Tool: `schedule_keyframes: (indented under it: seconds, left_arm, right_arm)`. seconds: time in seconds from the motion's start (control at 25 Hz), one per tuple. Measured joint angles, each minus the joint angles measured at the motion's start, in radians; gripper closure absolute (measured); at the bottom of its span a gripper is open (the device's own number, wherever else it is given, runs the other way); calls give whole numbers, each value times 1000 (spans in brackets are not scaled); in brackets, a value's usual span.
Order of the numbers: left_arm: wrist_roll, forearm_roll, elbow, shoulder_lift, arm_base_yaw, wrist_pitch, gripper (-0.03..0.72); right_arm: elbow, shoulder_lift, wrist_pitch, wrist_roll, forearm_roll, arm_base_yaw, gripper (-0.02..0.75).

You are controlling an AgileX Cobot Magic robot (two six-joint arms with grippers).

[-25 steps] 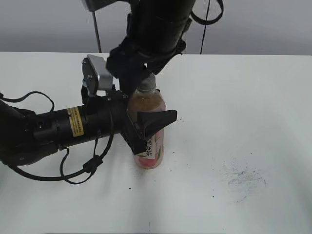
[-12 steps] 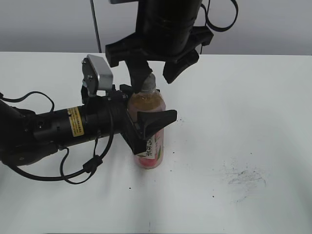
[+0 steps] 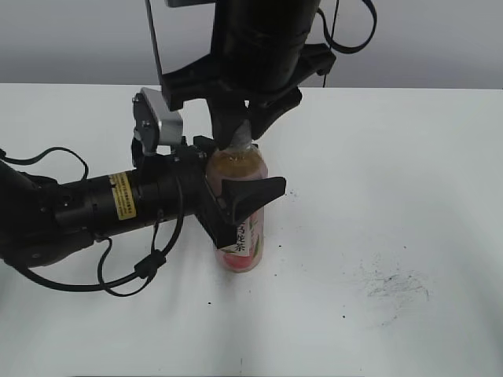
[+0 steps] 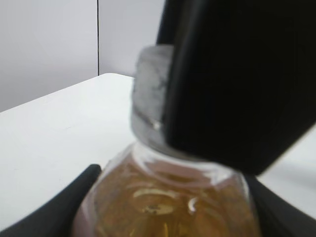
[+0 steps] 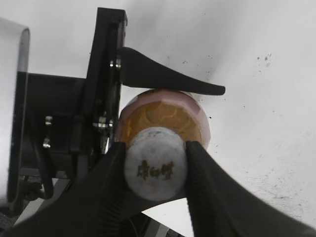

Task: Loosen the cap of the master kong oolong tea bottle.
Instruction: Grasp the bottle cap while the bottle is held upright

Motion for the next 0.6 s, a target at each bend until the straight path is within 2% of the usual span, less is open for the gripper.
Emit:
schedule_keyframes:
  seconds: [0.24,0.36,0.6]
  left_arm:
    - [0,0,-1,0,0,1,241]
    - [0,0,-1,0,0,1,241]
    - [4,9,-1,0,0,0,241]
  right_arm:
    - [0,0,-1,-176,1,0,463]
    - [0,0,3,-406,6,0,463]
    - [0,-2,4,-1009,9,0,463]
